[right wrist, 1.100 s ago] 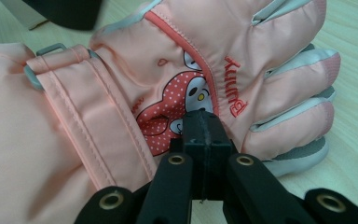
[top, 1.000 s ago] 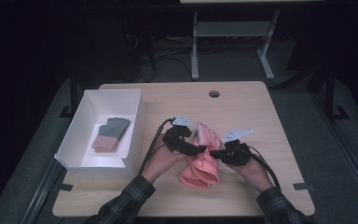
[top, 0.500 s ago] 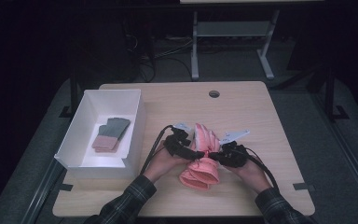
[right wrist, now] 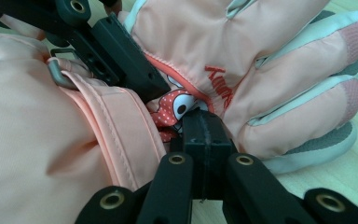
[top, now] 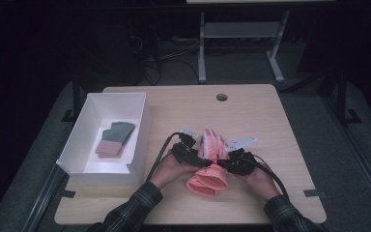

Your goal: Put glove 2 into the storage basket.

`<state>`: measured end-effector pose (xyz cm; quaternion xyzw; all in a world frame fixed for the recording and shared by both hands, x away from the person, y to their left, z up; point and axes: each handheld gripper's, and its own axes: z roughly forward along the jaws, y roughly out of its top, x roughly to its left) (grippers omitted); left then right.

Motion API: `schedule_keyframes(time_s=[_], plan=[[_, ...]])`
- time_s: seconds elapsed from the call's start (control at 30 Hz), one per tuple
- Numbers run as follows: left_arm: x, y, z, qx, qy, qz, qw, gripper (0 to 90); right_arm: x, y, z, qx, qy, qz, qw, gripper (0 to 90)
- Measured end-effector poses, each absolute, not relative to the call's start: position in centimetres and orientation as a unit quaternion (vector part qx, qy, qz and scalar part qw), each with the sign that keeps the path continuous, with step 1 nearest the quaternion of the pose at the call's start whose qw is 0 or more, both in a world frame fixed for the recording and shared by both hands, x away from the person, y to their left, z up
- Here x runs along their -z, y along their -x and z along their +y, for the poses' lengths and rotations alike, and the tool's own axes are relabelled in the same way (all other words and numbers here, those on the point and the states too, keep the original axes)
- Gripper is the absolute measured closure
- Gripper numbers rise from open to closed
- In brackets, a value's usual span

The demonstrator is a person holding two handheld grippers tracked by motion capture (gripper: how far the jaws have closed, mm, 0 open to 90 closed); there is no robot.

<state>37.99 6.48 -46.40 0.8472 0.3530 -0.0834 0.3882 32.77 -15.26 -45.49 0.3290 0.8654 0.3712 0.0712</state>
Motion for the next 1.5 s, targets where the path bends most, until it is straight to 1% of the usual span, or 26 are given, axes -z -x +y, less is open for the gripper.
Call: schedule_keyframes(time_s=[0.1, 0.17, 0.3, 0.43, 0.6, 0.77, 0.83, 1.03, 1.17, 1.23, 1.33, 1.4, 1.43, 1.47, 1.5], plan=[[46.3, -38.0, 6.3, 0.091, -0.848, 0.351, 0.385, 14.5, 45.5, -32.7, -15.2, -0.37, -0.329, 0.866, 0.073, 90.0], [46.4, -38.1, 6.3, 0.111, -0.849, 0.343, 0.387, 21.1, 45.6, -32.7, -15.2, -0.369, -0.329, 0.866, 0.072, 90.0], [46.6, -38.3, 6.5, 0.137, -0.841, 0.342, 0.397, 29.9, 45.6, -32.7, -15.2, -0.372, -0.33, 0.865, 0.071, 90.0], [46.8, -38.4, 6.7, 0.147, -0.838, 0.337, 0.403, 35.3, 45.7, -32.8, -15.2, -0.372, -0.329, 0.865, 0.07, 90.0], [46.8, -38.3, 6.9, 0.152, -0.833, 0.337, 0.412, 44.3, 45.8, -32.9, -15.1, -0.374, -0.33, 0.864, 0.072, 90.0], [46.9, -38.0, 7.0, 0.142, -0.829, 0.337, 0.424, 45.3, 45.7, -32.8, -15.1, -0.374, -0.33, 0.864, 0.073, 90.0], [47.0, -38.2, 7.2, 0.152, -0.822, 0.339, 0.431, 49.8, 45.7, -32.8, -15.1, -0.374, -0.33, 0.863, 0.073, 90.0], [47.1, -38.1, 7.4, 0.155, -0.819, 0.335, 0.44, 56.9, 45.7, -32.8, -15.1, -0.376, -0.331, 0.863, 0.072, 90.0], [47.1, -38.0, 7.6, 0.15, -0.815, 0.333, 0.449, 60.7, 45.6, -32.9, -15.3, -0.378, -0.33, 0.862, 0.071, 90.0], [47.1, -38.0, 7.7, 0.148, -0.816, 0.328, 0.453, 60.9, 45.4, -32.8, -15.5, -0.383, -0.332, 0.859, 0.07, 89.7], [46.9, -38.0, 7.7, 0.144, -0.817, 0.322, 0.456, 60.9, 44.9, -32.7, -16.3, -0.399, -0.338, 0.85, 0.068, 76.8], [46.7, -37.9, 7.7, 0.142, -0.817, 0.321, 0.458, 60.9, 44.5, -32.3, -17.3, -0.414, -0.345, 0.839, 0.073, 61.4], [46.7, -37.9, 7.7, 0.143, -0.816, 0.322, 0.459, 61.0, 44.3, -32.1, -17.8, -0.418, -0.35, 0.834, 0.086, 52.4], [46.6, -37.9, 7.7, 0.141, -0.816, 0.321, 0.459, 61.0, 44.3, -32.0, -18.5, -0.414, -0.352, 0.834, 0.094, 48.8], [46.5, -37.8, 7.7, 0.141, -0.816, 0.321, 0.46, 61.1, 44.3, -31.9, -19.1, -0.412, -0.36, 0.832, 0.092, 45.9]])
